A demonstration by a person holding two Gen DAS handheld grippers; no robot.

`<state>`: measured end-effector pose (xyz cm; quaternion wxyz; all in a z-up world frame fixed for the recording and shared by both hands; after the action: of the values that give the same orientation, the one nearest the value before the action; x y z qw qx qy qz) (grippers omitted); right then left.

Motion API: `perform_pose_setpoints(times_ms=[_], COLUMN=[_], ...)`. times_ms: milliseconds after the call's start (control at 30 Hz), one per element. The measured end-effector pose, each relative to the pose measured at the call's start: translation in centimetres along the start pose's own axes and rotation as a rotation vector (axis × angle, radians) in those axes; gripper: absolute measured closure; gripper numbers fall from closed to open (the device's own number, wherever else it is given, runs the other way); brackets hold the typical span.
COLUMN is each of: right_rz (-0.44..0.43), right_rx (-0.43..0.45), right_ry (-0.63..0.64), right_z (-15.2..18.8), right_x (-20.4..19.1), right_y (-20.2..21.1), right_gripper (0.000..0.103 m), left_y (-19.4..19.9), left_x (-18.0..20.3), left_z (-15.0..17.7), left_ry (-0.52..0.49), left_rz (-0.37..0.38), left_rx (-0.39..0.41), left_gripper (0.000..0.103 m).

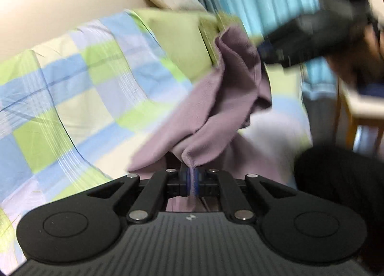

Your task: Fold clothes

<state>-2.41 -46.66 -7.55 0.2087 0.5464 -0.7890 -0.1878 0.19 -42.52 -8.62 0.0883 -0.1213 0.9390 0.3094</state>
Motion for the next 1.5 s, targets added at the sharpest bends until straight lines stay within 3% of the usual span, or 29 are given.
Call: perform_pose_setpoints(times_ms=[67,100,233,300,500,600,767,800,833,967,1067,1133,1167,1200,1267,1367,1500], right_rz=[0.031,0.042,0.081,0.142,0.222,0.235,0.159,0.15,0.144,0.093,0.057,0.01,-0.004,-0.019,-0.043,-0.07,-0.103], right_rx=[0.002,-0.016,-0.108,-0.179,-0.237,-0.221,-0.19,-0.191,-0.192,-0.209,-0.207,-0.225,-0.229,-0.233,-0.22,-0.116,0.034], right_ry=[-0.056,-0.104,-0.315,-0.374,-0.387,-0.369,-0.261,-0.234,-0.208,-0.099,-0.049,-0.033,-0.037,-0.056,-0.109,-0.178,-0.17], right_z=[-0.6,-0.2,2.1,4.5,7.7,8.2,9.4,9.5,9.7,10.0,9.6,9.3,9.3,9.0,7.7,3.5,-4.2], right_x=[2.1,3.3,8.5,10.6,12.1,12.0,9.8,9.4,9.1,7.7,7.5,7.4,7.5,7.6,7.9,8.3,8.3], right_y=[-0.4,-1.2,-4.6,-6.3,-7.0,-6.2,-4.4,-4.4,-4.3,-5.6,-7.5,-9.6,-10.0,-10.5,-10.9,-8.2,-2.2], right_gripper=[0.093,0.093,0.093,0.091,0.076,0.064,0.039,0.035,0.035,0.035,0.037,0.044,0.063,0.09,0.093,0.094,0.096], left_y=[0.5,0.5,-0.8,-1.6,-5.6,-7.4,-10.4,-11.0,-11.6,-11.6,-9.9,-8.9,-8.6,-8.0,-6.8,-3.8,3.6], left_x=[-0.8,-1.1,-1.1,-0.9,1.2,2.1,4.2,4.4,4.6,2.8,0.5,-0.5,-0.8,-1.0,-1.2,-1.5,-2.0], left_z=[-1.0,-1.2,0.5,1.5,4.5,4.1,2.3,2.0,1.7,-0.3,-1.6,-1.6,-1.6,-1.4,-1.3,-1.6,-3.7], left_ry=[0.026,0.038,0.062,0.06,0.002,-0.036,-0.156,-0.166,-0.166,-0.046,0.021,0.027,0.027,0.028,0.031,0.042,0.074], left_rz=[0.0,-0.01,-0.033,-0.027,0.005,0.012,0.01,0.02,0.037,0.078,0.057,0.034,0.028,0.021,0.009,-0.012,-0.001], left_rx=[0.017,0.019,-0.046,-0.081,-0.188,-0.18,-0.145,-0.146,-0.151,-0.101,-0.05,-0.047,-0.049,-0.051,-0.043,0.0,0.127], left_gripper=[0.08,0.068,0.066,0.062,0.052,0.051,0.05,0.059,0.096,0.101,0.101,0.101,0.101,0.101,0.101,0.101,0.101])
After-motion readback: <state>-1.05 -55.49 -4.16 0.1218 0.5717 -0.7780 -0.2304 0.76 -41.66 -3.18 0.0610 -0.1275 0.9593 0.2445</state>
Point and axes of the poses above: each gripper's, at about its wrist camera, not at the fingertips, and y roughly against the way its jaws point, x to its right, z to its underside, the point moved 9 cm from there along -y, roughly the way its jaws point, and after that the axes turned 9 degrees about -x, right-handed, at the moved point
